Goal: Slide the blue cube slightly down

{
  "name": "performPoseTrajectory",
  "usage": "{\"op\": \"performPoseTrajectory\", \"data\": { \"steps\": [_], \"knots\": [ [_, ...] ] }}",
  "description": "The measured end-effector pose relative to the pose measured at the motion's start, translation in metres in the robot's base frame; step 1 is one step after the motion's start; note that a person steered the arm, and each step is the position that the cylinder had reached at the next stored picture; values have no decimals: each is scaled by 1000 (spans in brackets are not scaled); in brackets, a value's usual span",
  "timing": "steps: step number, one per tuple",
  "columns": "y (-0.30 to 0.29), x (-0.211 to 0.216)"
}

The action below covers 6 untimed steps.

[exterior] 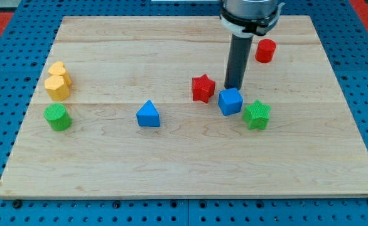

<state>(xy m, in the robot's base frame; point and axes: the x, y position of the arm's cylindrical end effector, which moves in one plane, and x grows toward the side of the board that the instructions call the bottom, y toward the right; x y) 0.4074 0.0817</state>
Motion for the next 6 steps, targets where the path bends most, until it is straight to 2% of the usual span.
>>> {"op": "performPoseTrajectory", "data": {
  "steps": [3, 4, 6],
  "knots": [
    [-62, 2],
    [-51, -12],
    [17, -17]
  ]
}}
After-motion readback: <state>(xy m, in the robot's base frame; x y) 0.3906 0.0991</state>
